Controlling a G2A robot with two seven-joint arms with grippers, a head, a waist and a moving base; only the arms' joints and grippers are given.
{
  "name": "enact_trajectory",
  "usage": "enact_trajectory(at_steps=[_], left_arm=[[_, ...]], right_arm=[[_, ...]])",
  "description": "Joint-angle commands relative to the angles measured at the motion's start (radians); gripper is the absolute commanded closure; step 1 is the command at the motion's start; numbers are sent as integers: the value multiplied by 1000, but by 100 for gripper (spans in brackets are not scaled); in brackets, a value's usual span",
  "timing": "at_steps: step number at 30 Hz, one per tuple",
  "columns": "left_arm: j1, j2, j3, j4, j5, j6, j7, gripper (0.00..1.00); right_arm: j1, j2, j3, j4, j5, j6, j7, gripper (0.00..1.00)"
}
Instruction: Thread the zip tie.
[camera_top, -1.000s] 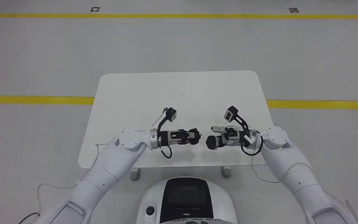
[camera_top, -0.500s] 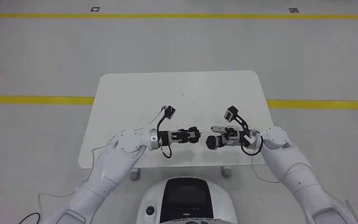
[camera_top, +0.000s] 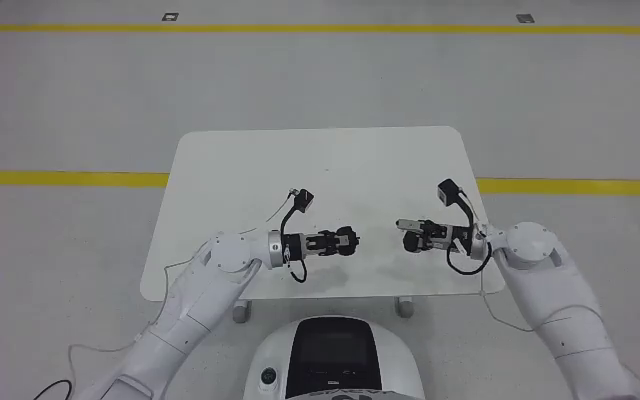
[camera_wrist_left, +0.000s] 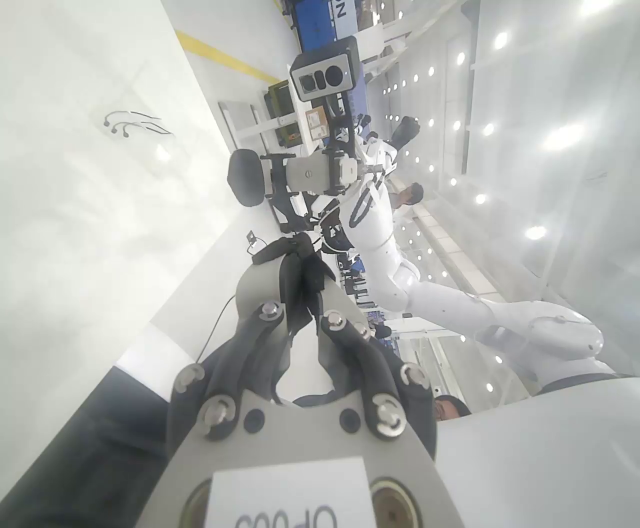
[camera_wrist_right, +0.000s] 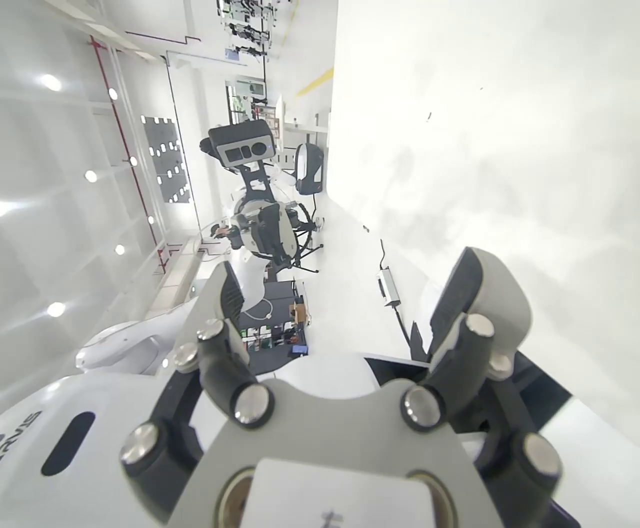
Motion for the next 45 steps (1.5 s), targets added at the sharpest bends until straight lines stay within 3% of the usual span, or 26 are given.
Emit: enact_trajectory(at_steps=[1,3,5,12,22,28,34,38,45], left_arm=[[0,0,0,0,0,0,0,100],[0,0,0,0,0,0,0,100],[0,0,0,0,0,0,0,100],[0,0,0,0,0,0,0,100],[0,0,0,0,0,0,0,100],[0,0,0,0,0,0,0,100],[0,0,0,0,0,0,0,100],[0,0,0,0,0,0,0,100],[0,0,0,0,0,0,0,100]], right_arm=[[0,0,-1,1,1,0,1,0],[0,0,-1,-1,-7,-1,-5,0],[3,4,-7,-27,-96,0,-25,0],[20,35,33,-114,-445,80,-57,0],[19,35,33,-115,-446,80,-65,0],[62,43,19,-140,-567,-43,-63,0],[165,48,-48,-102,-674,-178,82,0],[237,44,-139,-63,-645,-178,171,0],[242,44,-143,-57,-644,-178,172,0]])
